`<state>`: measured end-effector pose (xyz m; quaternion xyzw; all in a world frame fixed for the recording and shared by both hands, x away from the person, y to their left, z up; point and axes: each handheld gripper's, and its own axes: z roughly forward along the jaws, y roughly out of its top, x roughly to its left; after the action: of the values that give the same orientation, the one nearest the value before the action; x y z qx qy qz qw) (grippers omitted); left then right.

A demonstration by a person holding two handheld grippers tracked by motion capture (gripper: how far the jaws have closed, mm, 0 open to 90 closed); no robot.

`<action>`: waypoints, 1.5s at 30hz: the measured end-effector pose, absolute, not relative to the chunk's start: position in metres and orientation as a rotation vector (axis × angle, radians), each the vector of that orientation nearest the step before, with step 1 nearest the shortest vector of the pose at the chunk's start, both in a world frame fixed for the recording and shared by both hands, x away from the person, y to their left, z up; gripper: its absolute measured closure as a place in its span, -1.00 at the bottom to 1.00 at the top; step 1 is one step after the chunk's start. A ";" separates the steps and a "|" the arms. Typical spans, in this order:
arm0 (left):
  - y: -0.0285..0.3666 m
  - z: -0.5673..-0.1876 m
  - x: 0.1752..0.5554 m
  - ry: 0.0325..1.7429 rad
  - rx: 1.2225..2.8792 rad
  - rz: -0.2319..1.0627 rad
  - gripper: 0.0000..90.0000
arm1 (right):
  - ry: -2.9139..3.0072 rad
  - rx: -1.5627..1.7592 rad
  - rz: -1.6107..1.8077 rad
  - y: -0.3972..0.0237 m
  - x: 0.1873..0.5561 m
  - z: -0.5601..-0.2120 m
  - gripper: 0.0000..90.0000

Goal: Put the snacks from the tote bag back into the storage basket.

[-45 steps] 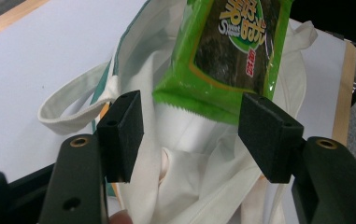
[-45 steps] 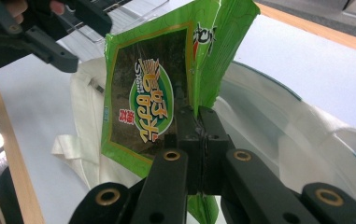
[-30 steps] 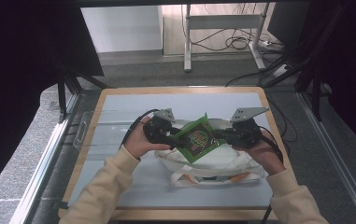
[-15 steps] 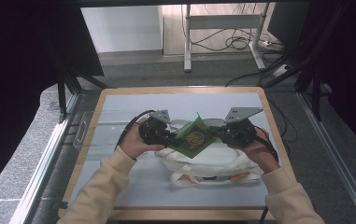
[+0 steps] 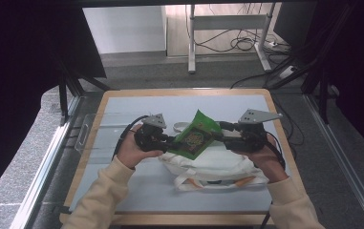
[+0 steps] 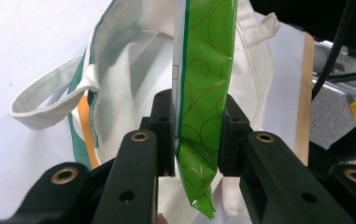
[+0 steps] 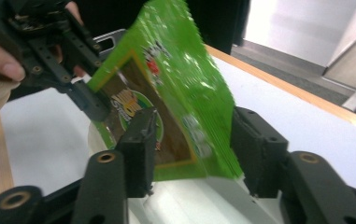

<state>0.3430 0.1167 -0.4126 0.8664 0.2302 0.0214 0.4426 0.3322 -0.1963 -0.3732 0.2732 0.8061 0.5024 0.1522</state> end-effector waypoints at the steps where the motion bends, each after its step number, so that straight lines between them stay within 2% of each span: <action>1: 0.118 -0.412 0.342 0.566 2.153 0.058 0.62 | 2.303 0.798 1.449 -0.197 0.331 -0.374 0.02; 7: 0.123 -0.416 0.335 0.581 2.101 0.065 0.61 | 2.273 0.854 1.472 -0.201 0.323 -0.386 -0.12; 15: 0.125 -0.422 0.331 0.605 2.075 0.070 0.61 | 2.277 0.916 1.450 -0.203 0.315 -0.400 -0.18; 45: 0.129 -0.429 0.324 0.620 2.033 0.079 0.61 | 2.384 1.018 1.459 -0.193 0.316 -0.433 -0.20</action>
<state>0.3238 0.1293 -0.4293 0.8354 0.2549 0.0324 0.4858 0.3165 -0.1931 -0.4329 0.3410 0.7987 0.4887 0.0833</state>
